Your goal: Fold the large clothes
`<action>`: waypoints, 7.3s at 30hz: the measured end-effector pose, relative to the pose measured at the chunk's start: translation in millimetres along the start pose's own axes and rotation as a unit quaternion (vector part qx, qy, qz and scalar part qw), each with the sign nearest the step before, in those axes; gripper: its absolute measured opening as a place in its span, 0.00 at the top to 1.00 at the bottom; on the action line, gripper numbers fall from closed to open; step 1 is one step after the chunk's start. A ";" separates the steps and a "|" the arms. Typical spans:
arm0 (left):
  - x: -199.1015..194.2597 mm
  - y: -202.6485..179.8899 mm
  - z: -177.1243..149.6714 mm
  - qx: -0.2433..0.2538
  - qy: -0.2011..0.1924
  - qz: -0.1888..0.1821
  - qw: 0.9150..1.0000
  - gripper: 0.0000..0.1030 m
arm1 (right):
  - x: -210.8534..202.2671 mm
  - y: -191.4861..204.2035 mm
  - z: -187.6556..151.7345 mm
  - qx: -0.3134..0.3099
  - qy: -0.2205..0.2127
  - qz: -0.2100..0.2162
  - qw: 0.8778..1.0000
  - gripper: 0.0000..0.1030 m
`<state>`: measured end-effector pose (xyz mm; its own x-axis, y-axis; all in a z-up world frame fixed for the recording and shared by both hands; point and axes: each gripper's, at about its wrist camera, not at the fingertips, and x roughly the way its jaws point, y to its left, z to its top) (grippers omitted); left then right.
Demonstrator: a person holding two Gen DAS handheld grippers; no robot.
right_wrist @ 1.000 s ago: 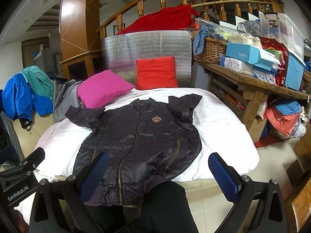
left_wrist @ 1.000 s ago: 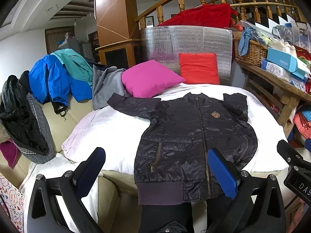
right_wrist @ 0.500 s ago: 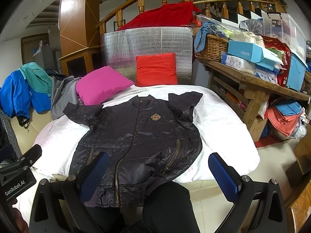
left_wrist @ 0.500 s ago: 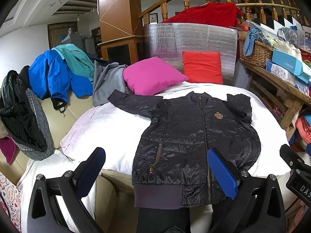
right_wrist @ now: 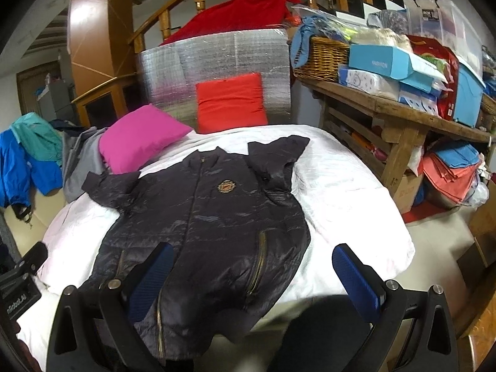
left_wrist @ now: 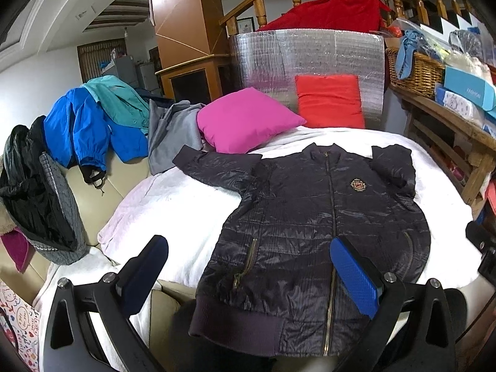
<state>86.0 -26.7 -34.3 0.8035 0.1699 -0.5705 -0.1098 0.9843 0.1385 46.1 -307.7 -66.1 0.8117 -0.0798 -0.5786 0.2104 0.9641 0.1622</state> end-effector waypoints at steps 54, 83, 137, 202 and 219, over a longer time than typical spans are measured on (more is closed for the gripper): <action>366.2 -94.1 93.2 0.018 0.064 0.024 0.998 0.00 | 449.7 -116.0 203.6 0.265 0.090 0.209 0.937 0.89; 317.4 11.5 94.6 -0.068 0.026 0.039 0.997 0.00 | 367.6 115.3 59.0 0.004 0.280 0.306 0.910 0.28; 360.9 -147.3 55.1 0.019 0.194 -0.201 0.960 0.51 | 398.9 -101.8 105.4 0.142 0.158 0.070 0.975 0.86; 382.1 -32.7 34.1 -0.139 0.230 -0.209 0.940 0.57 | 429.1 -97.1 95.2 0.192 0.201 0.166 0.946 0.78; 373.1 -52.7 69.8 -0.039 0.196 -0.160 0.967 0.49 | 391.1 -114.7 123.5 0.175 0.132 0.051 0.974 0.48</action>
<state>432.4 -18.5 -198.0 0.5222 -0.1544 -0.8387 0.0529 0.9874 -0.1488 406.7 -480.8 -212.4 0.6799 0.1233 -0.7228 0.3473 0.8140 0.4656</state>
